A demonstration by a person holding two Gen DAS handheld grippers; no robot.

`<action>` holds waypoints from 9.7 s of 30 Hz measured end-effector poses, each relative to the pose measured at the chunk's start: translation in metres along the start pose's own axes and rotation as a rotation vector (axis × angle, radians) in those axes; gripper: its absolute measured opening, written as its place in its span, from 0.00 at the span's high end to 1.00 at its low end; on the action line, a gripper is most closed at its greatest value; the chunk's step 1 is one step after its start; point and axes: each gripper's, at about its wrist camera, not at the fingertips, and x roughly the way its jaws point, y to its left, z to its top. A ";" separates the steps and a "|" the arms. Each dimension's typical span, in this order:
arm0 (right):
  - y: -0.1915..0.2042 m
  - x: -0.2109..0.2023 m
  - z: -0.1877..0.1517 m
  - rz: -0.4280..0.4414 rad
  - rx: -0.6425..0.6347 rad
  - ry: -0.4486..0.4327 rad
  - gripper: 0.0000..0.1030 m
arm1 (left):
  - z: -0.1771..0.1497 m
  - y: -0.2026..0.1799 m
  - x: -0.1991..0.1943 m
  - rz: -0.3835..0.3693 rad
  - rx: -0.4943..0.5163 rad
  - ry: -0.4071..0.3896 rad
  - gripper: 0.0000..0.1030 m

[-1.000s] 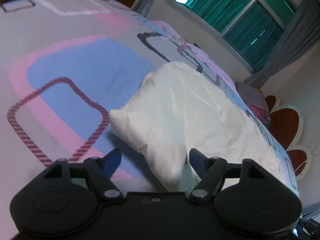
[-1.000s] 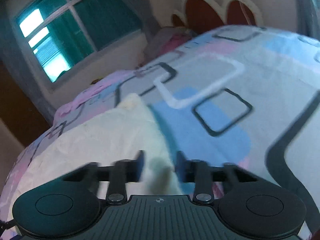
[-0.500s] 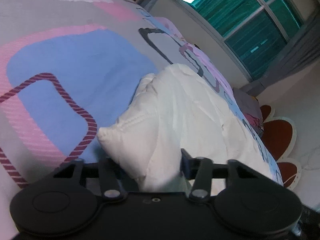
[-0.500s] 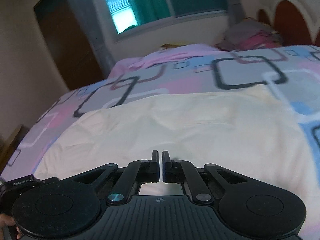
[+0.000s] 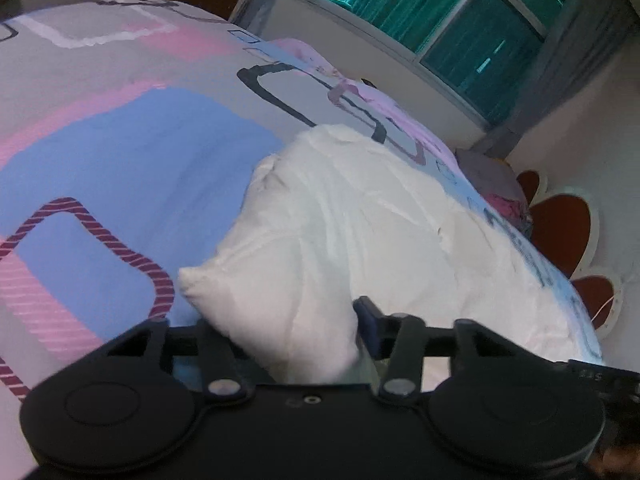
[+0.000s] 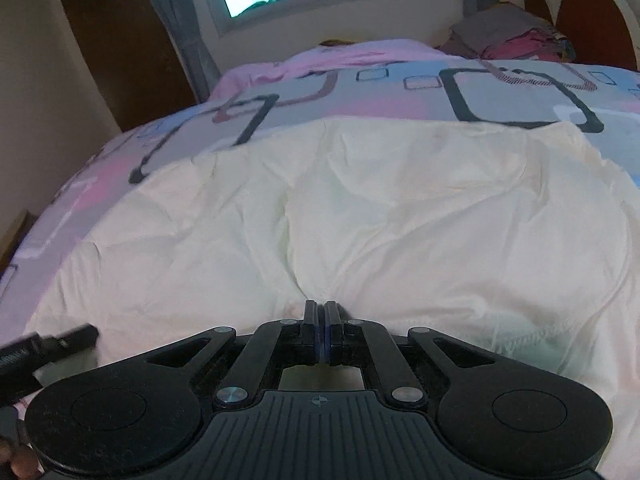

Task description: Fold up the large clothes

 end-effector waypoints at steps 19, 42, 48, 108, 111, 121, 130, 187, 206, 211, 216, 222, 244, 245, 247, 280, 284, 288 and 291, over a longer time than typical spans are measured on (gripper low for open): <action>0.004 0.041 -0.006 -0.055 -0.048 0.079 0.98 | 0.016 -0.051 -0.047 -0.090 0.173 -0.151 0.75; -0.227 -0.111 0.017 -0.162 0.250 -0.103 0.98 | -0.122 -0.351 -0.021 -0.280 0.926 -0.038 0.75; -0.276 -0.133 0.007 -0.208 0.306 -0.099 0.98 | -0.166 -0.369 0.045 -0.309 0.897 0.167 0.73; -0.237 -0.026 0.043 -0.081 0.164 0.036 0.84 | -0.055 -0.315 0.151 -0.198 0.843 0.265 0.55; -0.241 -0.026 0.046 -0.074 0.180 0.050 0.83 | -0.057 -0.316 0.154 -0.188 0.859 0.277 0.55; -0.241 -0.123 0.041 0.065 0.241 -0.026 0.51 | -0.047 -0.278 0.053 -0.331 0.774 0.174 0.57; -0.201 -0.133 0.002 0.097 0.149 0.094 0.67 | -0.086 -0.260 0.021 -0.331 0.844 0.189 0.57; -0.186 -0.084 0.082 -0.143 -0.018 -0.050 0.39 | -0.039 -0.334 0.093 -0.272 0.939 0.161 0.42; -0.166 -0.069 -0.001 -0.110 -0.064 0.058 0.42 | -0.110 -0.281 0.061 -0.211 0.978 0.189 0.39; -0.181 -0.103 0.012 -0.128 0.025 -0.028 0.31 | -0.087 -0.272 0.037 -0.218 0.918 0.116 0.06; -0.243 -0.120 0.026 -0.106 0.248 -0.081 0.19 | -0.051 -0.243 0.050 -0.189 0.765 0.133 0.09; -0.303 -0.100 0.020 0.064 0.482 -0.031 0.00 | -0.030 -0.212 0.080 -0.243 0.514 0.266 0.10; -0.310 -0.029 0.015 0.361 0.391 0.143 0.00 | -0.050 -0.203 0.122 -0.367 0.280 0.415 0.10; -0.307 -0.026 0.016 0.364 0.375 0.146 0.01 | -0.051 -0.204 0.120 -0.364 0.289 0.408 0.10; -0.300 -0.021 0.018 0.386 0.351 0.150 0.13 | -0.055 -0.207 0.116 -0.356 0.320 0.392 0.15; 0.011 0.063 0.068 0.468 0.071 0.106 0.37 | 0.115 -0.037 0.032 -0.432 0.345 0.214 0.30; 0.048 0.121 0.049 0.416 0.065 0.223 0.37 | 0.123 0.032 0.063 -0.374 0.224 0.308 0.28; 0.043 0.151 0.035 0.423 0.139 0.262 0.34 | 0.120 0.062 0.083 -0.366 0.159 0.344 0.20; 0.035 0.156 0.031 0.429 0.151 0.257 0.34 | 0.113 0.055 0.087 -0.367 0.182 0.351 0.13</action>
